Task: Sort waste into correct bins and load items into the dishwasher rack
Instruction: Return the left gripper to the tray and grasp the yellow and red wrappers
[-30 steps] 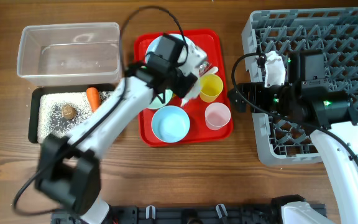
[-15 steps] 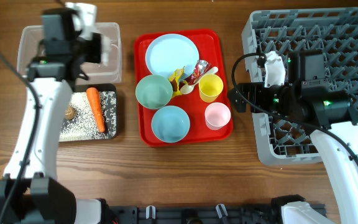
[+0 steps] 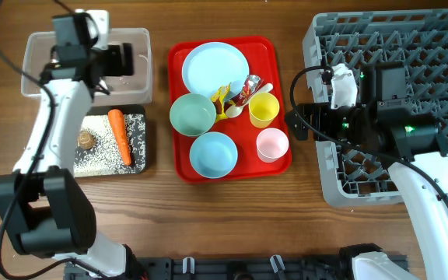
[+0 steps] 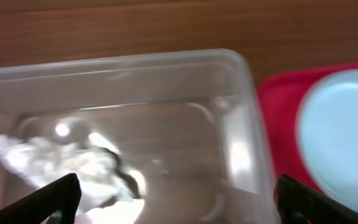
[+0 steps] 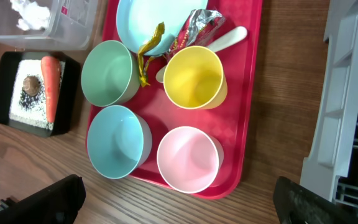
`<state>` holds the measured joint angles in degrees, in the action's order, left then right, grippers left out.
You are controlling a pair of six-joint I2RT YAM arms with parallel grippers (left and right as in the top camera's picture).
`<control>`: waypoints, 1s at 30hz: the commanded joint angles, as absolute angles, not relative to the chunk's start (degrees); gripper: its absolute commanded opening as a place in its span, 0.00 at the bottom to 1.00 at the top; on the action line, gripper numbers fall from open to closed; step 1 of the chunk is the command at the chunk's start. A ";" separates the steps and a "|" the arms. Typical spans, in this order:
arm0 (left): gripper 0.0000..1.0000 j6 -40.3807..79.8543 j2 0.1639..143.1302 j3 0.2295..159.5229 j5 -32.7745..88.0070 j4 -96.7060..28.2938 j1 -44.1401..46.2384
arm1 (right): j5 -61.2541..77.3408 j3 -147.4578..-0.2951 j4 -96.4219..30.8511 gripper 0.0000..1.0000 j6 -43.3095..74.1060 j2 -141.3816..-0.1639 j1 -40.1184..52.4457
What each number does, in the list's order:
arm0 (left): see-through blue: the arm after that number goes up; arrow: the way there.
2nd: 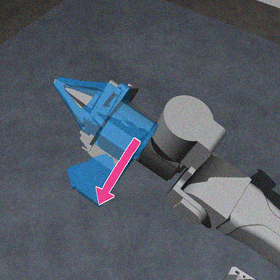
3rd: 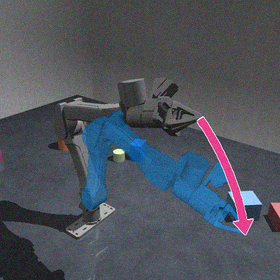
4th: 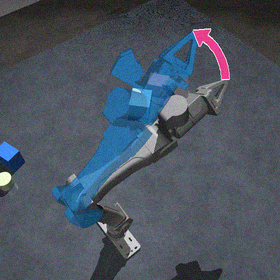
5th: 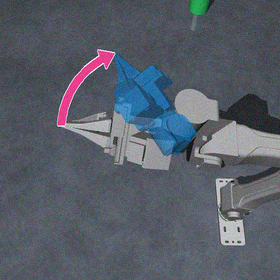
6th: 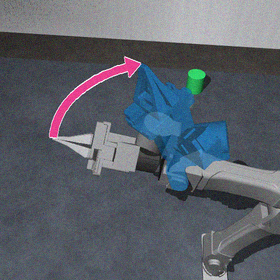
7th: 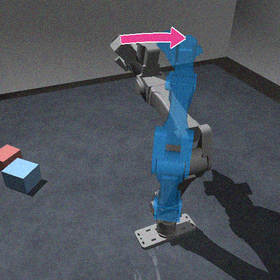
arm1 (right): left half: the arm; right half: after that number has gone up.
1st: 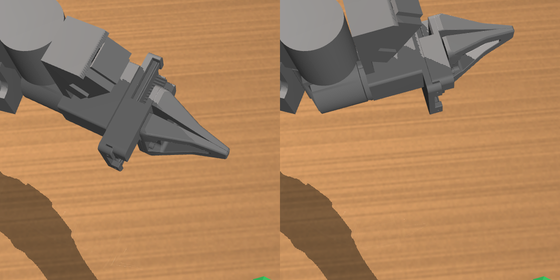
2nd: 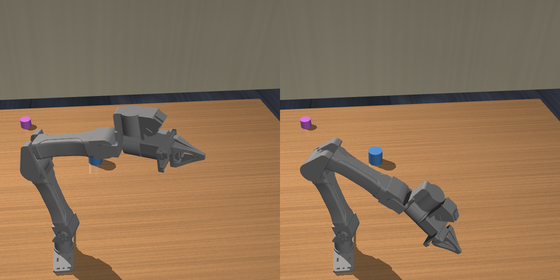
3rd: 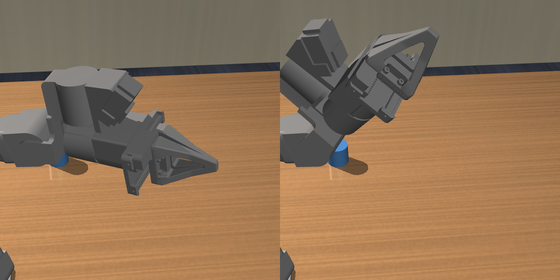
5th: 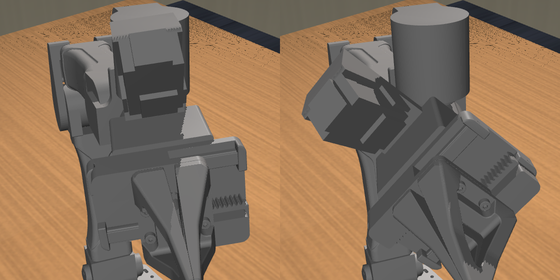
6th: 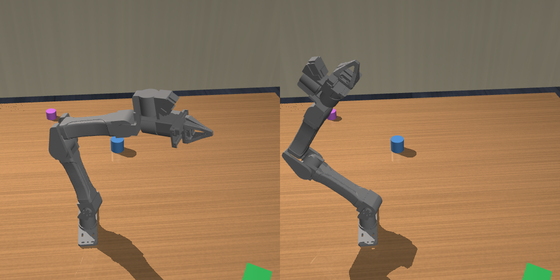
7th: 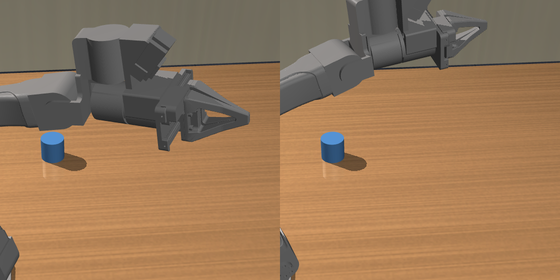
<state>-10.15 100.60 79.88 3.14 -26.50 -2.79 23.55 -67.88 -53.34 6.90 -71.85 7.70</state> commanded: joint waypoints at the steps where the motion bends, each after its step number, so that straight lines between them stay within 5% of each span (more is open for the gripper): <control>1: 1.00 -10.28 98.15 80.64 10.87 -30.02 4.82 | 24.38 -67.64 -53.19 1.00 7.66 -72.29 7.79; 9: 0.99 -10.26 105.51 80.64 9.39 -32.77 18.44 | 24.40 -67.64 -53.87 1.00 7.70 -72.29 7.79; 18: 0.76 -10.24 114.50 80.64 9.58 -27.18 24.18 | 24.36 -67.64 -53.82 1.00 7.66 -72.29 7.79; 30: 0.12 -10.24 115.24 80.64 9.56 -25.69 25.26 | 24.38 -67.64 -54.30 1.00 7.66 -72.29 7.79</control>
